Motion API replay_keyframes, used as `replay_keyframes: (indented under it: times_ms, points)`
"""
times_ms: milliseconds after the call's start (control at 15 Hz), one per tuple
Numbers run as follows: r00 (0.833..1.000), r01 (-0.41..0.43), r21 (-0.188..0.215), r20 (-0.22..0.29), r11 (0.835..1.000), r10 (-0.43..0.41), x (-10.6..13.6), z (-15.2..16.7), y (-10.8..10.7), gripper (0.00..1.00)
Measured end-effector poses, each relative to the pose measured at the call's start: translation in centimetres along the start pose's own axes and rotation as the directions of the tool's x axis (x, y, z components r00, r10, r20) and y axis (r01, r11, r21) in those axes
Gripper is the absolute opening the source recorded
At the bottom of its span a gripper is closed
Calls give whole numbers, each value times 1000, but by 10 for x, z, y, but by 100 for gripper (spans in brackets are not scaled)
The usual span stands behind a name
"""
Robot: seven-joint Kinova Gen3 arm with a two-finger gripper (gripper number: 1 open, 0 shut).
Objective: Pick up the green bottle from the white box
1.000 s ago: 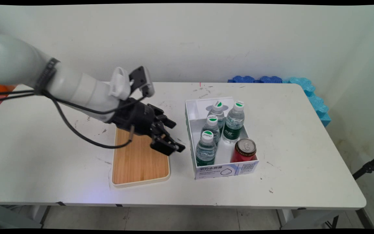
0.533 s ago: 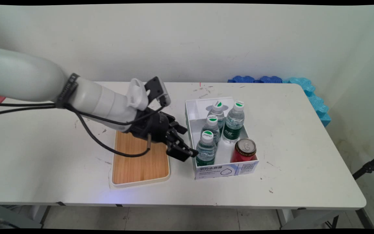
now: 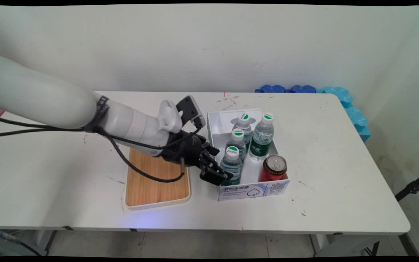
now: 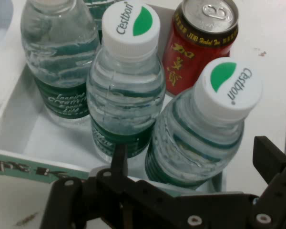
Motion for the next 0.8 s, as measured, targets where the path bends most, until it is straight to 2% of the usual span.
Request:
replay_keyframes:
  times_ms: [800]
  points:
    - [1000,15,5,-17,1000,-15,-1,31,0,100]
